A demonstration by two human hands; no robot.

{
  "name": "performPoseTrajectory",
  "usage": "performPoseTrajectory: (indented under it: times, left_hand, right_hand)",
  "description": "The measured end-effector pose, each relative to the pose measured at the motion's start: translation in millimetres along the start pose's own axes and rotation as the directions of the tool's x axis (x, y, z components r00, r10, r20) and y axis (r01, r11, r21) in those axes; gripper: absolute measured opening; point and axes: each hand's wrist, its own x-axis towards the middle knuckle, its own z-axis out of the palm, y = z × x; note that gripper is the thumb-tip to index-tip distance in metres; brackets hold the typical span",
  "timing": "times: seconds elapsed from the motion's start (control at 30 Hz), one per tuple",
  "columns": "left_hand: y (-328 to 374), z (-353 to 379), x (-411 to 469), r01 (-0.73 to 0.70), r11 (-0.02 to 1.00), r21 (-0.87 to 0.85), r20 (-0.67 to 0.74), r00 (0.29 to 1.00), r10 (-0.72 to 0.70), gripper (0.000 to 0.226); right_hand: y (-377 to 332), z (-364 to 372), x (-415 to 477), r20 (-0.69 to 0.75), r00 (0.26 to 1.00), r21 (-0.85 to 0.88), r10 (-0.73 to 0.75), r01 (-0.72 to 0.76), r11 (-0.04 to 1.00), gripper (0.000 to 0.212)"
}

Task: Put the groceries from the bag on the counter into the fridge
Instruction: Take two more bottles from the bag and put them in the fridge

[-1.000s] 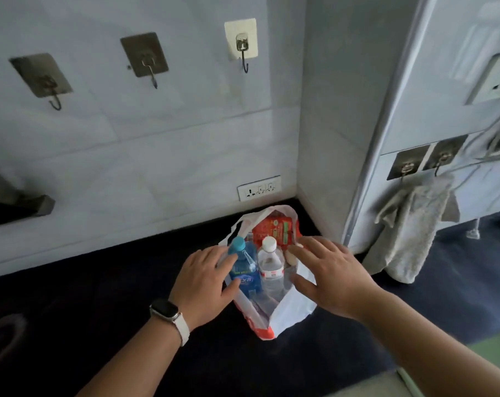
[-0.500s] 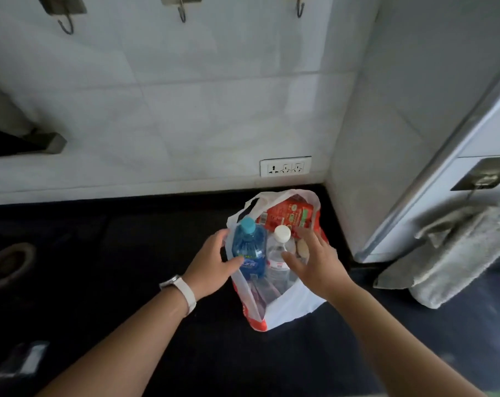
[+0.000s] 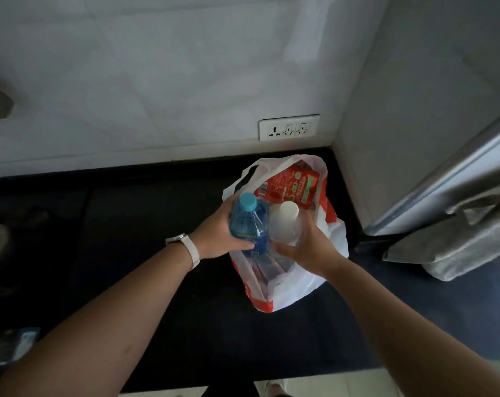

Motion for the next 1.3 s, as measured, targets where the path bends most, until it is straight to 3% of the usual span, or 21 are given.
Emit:
performPoseTrajectory:
  times: [0.23, 0.53, 0.67, 1.03, 1.3]
  left_hand:
    - [-20, 10, 16, 0.045, 0.998, -0.043, 0.023, 0.999, -0.044, 0.104]
    - [-21, 23, 12, 0.003, 0.994, -0.112, -0.164, 0.986, -0.022, 0.091]
    - [-14, 29, 6, -0.022, 0.989, -0.146, -0.175, 0.985, -0.004, 0.09]
    - [40, 21, -21, -0.2, 0.894, -0.401, -0.176, 0.974, 0.139, 0.087]
    - [87, 23, -67, -0.335, 0.788, -0.516, -0.4, 0.908, 0.125, 0.075]
  right_hand:
    - [5, 3, 5, 0.035, 0.997, 0.061, 0.073, -0.075, 0.995, 0.087]
    - [11, -2, 9, 0.026, 0.998, 0.121, 0.06, -0.062, 0.991, 0.071]
    - [11, -9, 4, 0.023, 0.999, 0.146, 0.049, -0.051, 0.988, 0.071]
    - [-20, -49, -13, -0.042, 0.987, 0.307, -0.156, 0.161, 0.938, 0.069]
    - [-69, -67, -36, -0.063, 0.954, 0.406, -0.294, 0.294, 0.865, 0.074]
